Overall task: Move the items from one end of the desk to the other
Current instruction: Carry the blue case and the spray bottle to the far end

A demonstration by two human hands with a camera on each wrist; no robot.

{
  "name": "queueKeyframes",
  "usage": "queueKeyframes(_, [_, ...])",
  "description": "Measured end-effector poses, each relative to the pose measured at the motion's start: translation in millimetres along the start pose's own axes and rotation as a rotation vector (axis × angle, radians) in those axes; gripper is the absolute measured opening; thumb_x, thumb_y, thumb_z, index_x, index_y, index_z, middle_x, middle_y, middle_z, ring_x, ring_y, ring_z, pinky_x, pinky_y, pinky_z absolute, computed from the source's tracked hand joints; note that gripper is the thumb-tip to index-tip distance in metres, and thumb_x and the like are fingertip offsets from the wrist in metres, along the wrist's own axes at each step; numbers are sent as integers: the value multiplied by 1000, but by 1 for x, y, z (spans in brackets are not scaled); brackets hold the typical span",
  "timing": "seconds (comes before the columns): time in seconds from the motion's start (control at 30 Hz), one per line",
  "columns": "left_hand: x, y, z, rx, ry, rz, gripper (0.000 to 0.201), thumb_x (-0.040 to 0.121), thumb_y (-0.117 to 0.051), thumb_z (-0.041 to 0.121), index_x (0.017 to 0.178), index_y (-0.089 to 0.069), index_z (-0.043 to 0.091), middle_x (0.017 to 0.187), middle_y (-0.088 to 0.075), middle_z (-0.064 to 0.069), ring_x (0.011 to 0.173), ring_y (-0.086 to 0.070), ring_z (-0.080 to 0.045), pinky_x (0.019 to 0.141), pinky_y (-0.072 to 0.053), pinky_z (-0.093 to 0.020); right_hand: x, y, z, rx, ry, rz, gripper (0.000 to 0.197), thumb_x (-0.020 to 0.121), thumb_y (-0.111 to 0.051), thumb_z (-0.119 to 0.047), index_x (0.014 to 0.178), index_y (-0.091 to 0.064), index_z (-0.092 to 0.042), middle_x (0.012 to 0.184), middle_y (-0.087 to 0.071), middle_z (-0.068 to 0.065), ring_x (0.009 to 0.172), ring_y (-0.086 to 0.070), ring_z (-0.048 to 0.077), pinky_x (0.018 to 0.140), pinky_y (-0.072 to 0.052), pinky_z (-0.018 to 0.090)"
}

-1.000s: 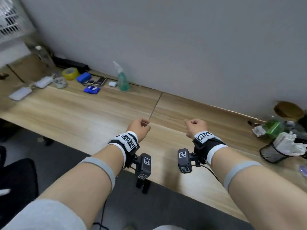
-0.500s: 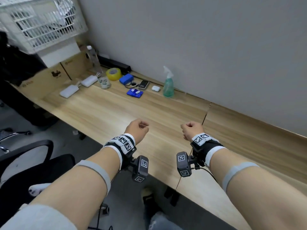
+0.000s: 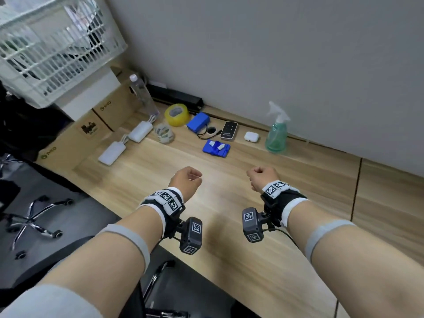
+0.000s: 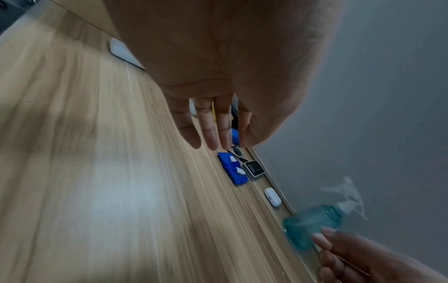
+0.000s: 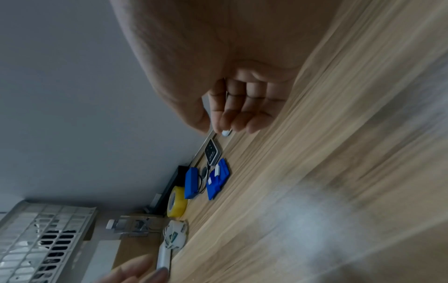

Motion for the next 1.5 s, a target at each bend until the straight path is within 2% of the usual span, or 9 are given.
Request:
queueKeyframes(0.2, [69, 3, -11, -4, 31, -68, 10, 87, -63, 16, 90, -65, 26, 84, -63, 5, 75, -60, -22, 82, -57, -42, 19, -34, -29, -81, -82, -17, 17, 60, -57, -35, 67, -60, -20, 62, -63, 3, 72, -70, 33, 77, -61, 53])
queueKeyframes(0.33, [123, -3, -17, 11, 35, -148, 13, 87, -63, 18, 96, -62, 26, 104, -68, -4, 82, -61, -24, 85, -55, -41, 63, -52, -20, -129, -140, 21, 22, 63, -51, -36, 74, -59, -20, 72, -69, 7, 77, -71, 34, 77, -62, 51])
queueKeyframes(0.47, [187, -16, -11, 66, 4, -211, 30, 86, -64, 19, 115, -59, 23, 114, -63, -2, 99, -63, -24, 88, -51, -35, 73, -46, -52, -252, -146, 140, 11, 78, -61, -21, 89, -62, -20, 97, -68, 8, 79, -63, 29, 71, -49, 29])
queueKeyframes(0.6, [238, -49, 11, 225, -125, -289, 59, 77, -74, 25, 131, -50, 22, 130, -50, -9, 119, -54, -28, 99, -49, -42, 90, -23, -54, -291, -224, 412, 47, 80, -71, -19, 121, -52, -5, 126, -49, 16, 107, -57, 35, 83, -42, 31])
queueKeyframes(0.73, [267, -73, 21, 536, -257, -308, 83, 73, -79, 35, 142, -34, 27, 145, -35, -5, 136, -35, -28, 100, -43, -47, 104, 9, -60, -164, -299, 703, 93, 68, -83, -32, 141, -31, -7, 137, -39, 19, 122, -48, 37, 97, -44, 41])
queueKeyframes(0.87, [278, -85, 10, 639, -300, -355, 83, 67, -84, 40, 136, -41, 27, 141, -35, -5, 135, -33, -28, 99, -41, -47, 131, 23, -70, -38, -195, 713, 104, 63, -85, -32, 148, -27, -20, 140, -41, 11, 124, -50, 31, 106, -44, 41])
queueKeyframes(1.1, [280, -83, 16, 769, -451, -266, 77, 62, -82, 50, 126, -50, 23, 134, -40, -7, 128, -36, -29, 99, -38, -39, 135, 28, -80, 27, -109, 693, 54, 84, -73, -21, 131, -47, -12, 114, -57, 0, 104, -58, 21, 94, -44, 30])
queueKeyframes(1.3, [256, -92, 21, 723, -294, -498, 35, 81, -71, 35, 104, -50, 18, 99, -64, -6, 88, -61, -29, 69, -46, -34, 89, 23, -66, 134, -67, 654, 56, 86, -74, -23, 135, -49, -16, 122, -60, -1, 108, -56, 17, 98, -41, 32])
queueKeyframes(1.5, [183, -111, 53, 550, -351, -626, 24, 84, -71, 35, 95, -53, 22, 95, -64, -4, 86, -60, -27, 72, -44, -31, 19, 44, -42, 193, -19, 631, 54, 83, -76, -28, 130, -53, -20, 121, -65, -1, 111, -61, 20, 102, -46, 38])
Point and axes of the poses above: each hand's wrist, its own x-axis towards the middle knuckle, its own y-axis out of the back of the hand, z = x × y, the point moved 6 cm from there along x, towards the middle knuckle
